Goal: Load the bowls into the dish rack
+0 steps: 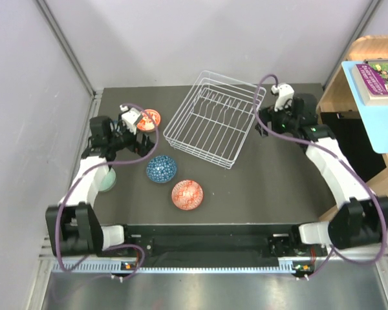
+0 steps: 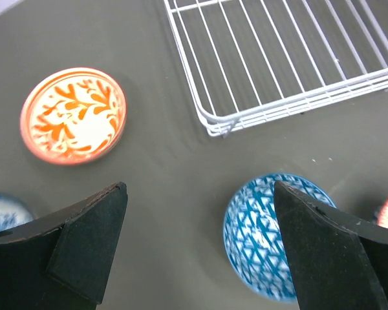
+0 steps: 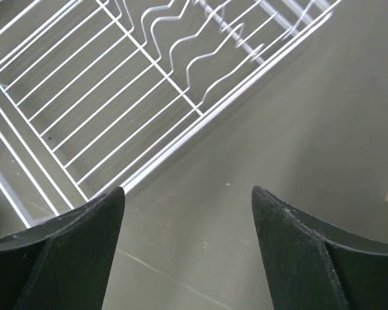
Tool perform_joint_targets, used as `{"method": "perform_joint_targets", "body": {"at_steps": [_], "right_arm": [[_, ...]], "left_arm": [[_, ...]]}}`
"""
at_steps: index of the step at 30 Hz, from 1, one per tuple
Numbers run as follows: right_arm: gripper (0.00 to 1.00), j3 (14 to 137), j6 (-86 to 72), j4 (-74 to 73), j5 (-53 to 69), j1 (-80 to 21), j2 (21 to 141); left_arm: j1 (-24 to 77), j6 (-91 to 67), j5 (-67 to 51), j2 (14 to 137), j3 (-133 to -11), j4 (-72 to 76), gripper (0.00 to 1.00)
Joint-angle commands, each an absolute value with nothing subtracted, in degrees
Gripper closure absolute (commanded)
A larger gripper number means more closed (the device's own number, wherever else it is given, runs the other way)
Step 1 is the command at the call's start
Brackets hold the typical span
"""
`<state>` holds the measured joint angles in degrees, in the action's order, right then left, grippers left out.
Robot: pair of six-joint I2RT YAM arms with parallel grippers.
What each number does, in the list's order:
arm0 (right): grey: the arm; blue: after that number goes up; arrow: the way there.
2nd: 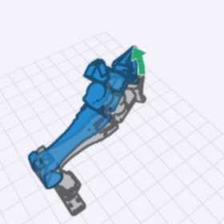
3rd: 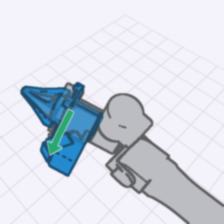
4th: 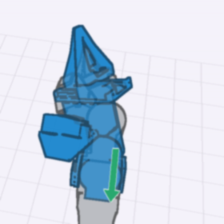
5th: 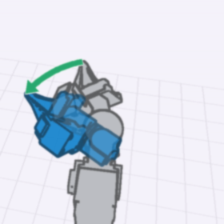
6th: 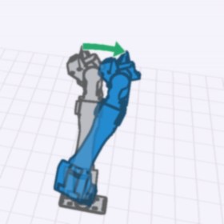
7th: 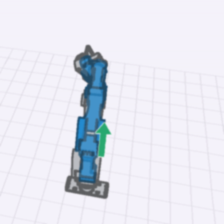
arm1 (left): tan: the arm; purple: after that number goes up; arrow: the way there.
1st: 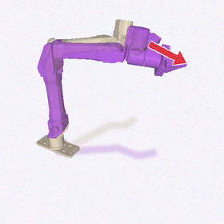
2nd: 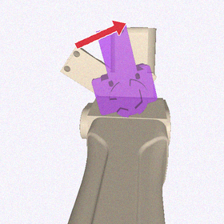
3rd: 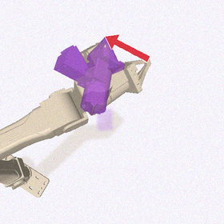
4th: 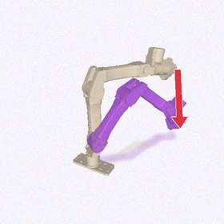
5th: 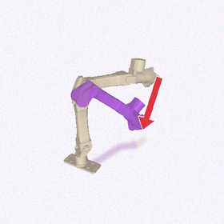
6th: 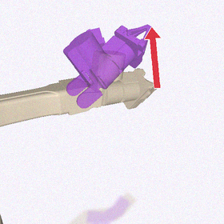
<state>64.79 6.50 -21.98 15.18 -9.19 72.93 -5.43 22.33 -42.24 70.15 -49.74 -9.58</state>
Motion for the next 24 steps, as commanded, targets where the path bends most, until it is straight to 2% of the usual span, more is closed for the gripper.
{"method": "perform_joint_targets", "body": {"at_steps": [1, 9, 17, 24], "right_arm": [[0.21, 68.64, 0.35, -20.66, 16.87, -10.81, 81.11], [0.23, 72.07, -1.23, -21.09, 17.14, -16.87, 92.28], [0.25, 74.53, -0.53, -21.71, 15.91, -21.35, 98.61], [0.29, 73.74, -0.53, -21.53, 13.54, -22.67, 98.88]], "left_arm": [[-0.89, 22.32, -38.67, 79.00, -54.39, -0.53, 0.01], [-0.35, 20.66, -42.97, 93.41, -62.40, 1.50, 0.01], [1.30, 19.42, -43.07, 95.71, -63.28, 3.51, 0.01], [2.90, 18.90, -46.57, 96.24, -63.02, 1.58, 0.01]]}}
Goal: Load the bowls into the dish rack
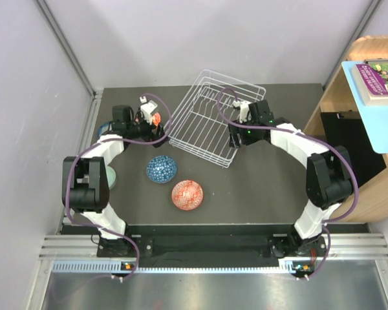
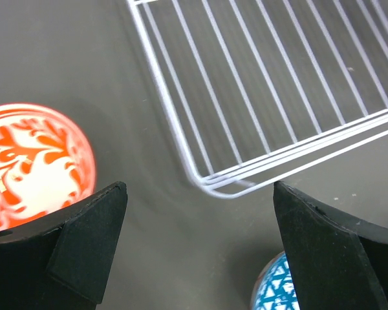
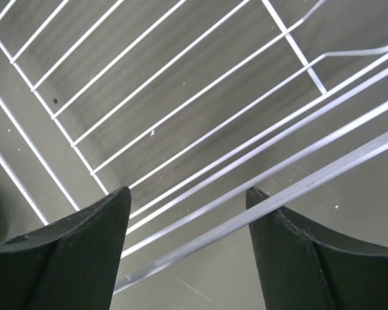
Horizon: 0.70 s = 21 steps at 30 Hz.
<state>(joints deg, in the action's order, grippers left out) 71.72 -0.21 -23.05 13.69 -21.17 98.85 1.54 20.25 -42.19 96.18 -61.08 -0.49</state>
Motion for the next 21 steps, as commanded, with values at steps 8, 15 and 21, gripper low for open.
{"method": "perform_joint_targets", "body": {"at_steps": [8, 15, 21], "right_arm": [[0.34, 72.86, 2.02, -21.45, 9.67, -22.59, 96.68], [0.36, 71.98, 3.87, -21.36, 5.54, -22.59, 95.36], [0.46, 72.24, 6.15, -21.71, 2.99, -22.59, 94.66]], "left_arm": [[4.83, 18.98, -50.71, 93.08, -59.68, 0.26, 0.01], [6.50, 19.42, -53.00, 91.41, -58.71, -4.04, 0.01], [7.82, 20.74, -55.28, 89.74, -57.83, -7.38, 0.01]]}}
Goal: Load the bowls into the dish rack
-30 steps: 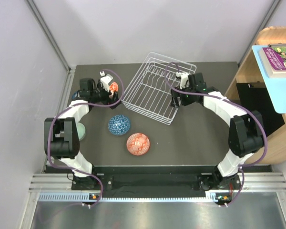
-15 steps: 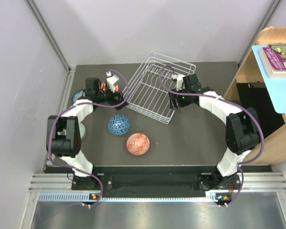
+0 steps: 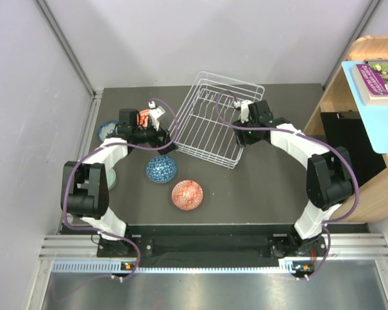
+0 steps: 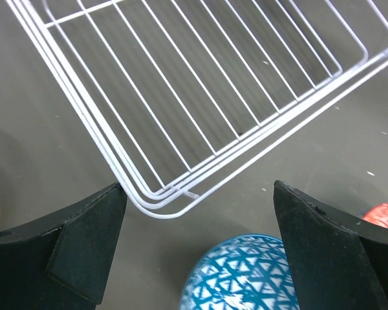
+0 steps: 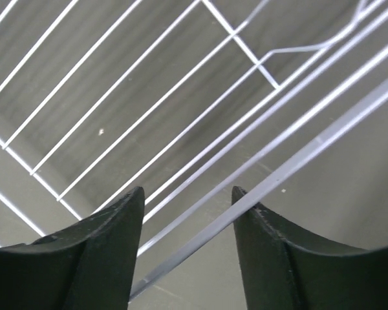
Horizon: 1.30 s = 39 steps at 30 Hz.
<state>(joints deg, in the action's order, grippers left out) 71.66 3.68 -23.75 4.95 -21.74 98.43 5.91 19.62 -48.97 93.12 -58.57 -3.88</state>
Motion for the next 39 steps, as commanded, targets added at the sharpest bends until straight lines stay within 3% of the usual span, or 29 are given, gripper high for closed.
{"method": "perform_joint_targets", "body": {"at_steps": [1, 4, 11, 28, 39], "right_arm": [[0.48, 72.68, 7.28, -21.80, 2.81, -22.50, 94.57], [0.52, 73.47, 9.48, -21.89, 1.93, -22.50, 94.83], [0.53, 74.62, 14.67, -20.74, -0.95, -22.24, 95.80], [0.47, 73.91, 21.45, -17.58, -2.55, -21.09, 95.45], [0.30, 77.17, 18.81, -18.46, -1.85, -21.09, 92.64]], "left_arm": [[8.00, 21.53, -55.54, 89.48, -57.83, -8.17, 0.01], [8.70, 22.41, -56.69, 89.03, -57.92, -10.28, 0.01], [11.68, 23.29, -58.44, 89.21, -57.92, -13.09, 0.01], [15.56, 20.39, -60.65, 93.08, -57.84, -11.87, 0.01], [14.85, 13.01, -49.31, 84.11, -53.17, -0.44, 0.01]]}}
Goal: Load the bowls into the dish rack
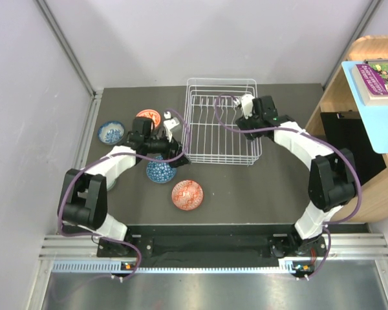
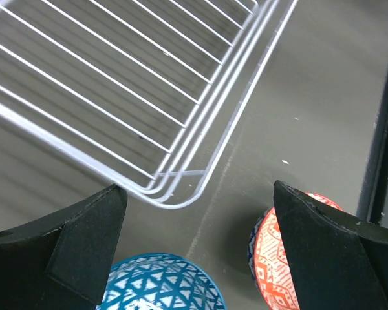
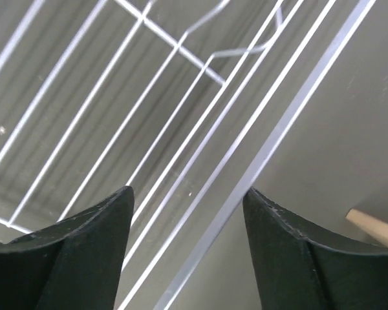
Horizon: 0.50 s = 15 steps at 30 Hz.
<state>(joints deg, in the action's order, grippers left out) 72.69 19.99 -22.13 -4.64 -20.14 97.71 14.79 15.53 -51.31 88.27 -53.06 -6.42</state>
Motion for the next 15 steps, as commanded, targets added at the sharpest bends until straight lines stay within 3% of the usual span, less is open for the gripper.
{"method": "perform_joint_targets", "body": {"at_steps": [1, 11, 15], "right_arm": [[0.29, 77.34, 18.63, -18.63, -1.76, -21.09, 91.94], [0.22, 77.79, 16.00, -18.46, -3.52, -20.83, 87.46], [0.21, 76.03, 15.03, -18.28, -2.11, -20.65, 82.72]], "left_arm": [[14.59, 12.92, -48.70, 83.59, -53.43, -0.44, 0.01], [11.61, 14.41, -35.00, 79.54, -55.37, -1.05, 0.01], [5.91, 15.29, -30.50, 79.45, -55.20, -3.25, 0.01]]}}
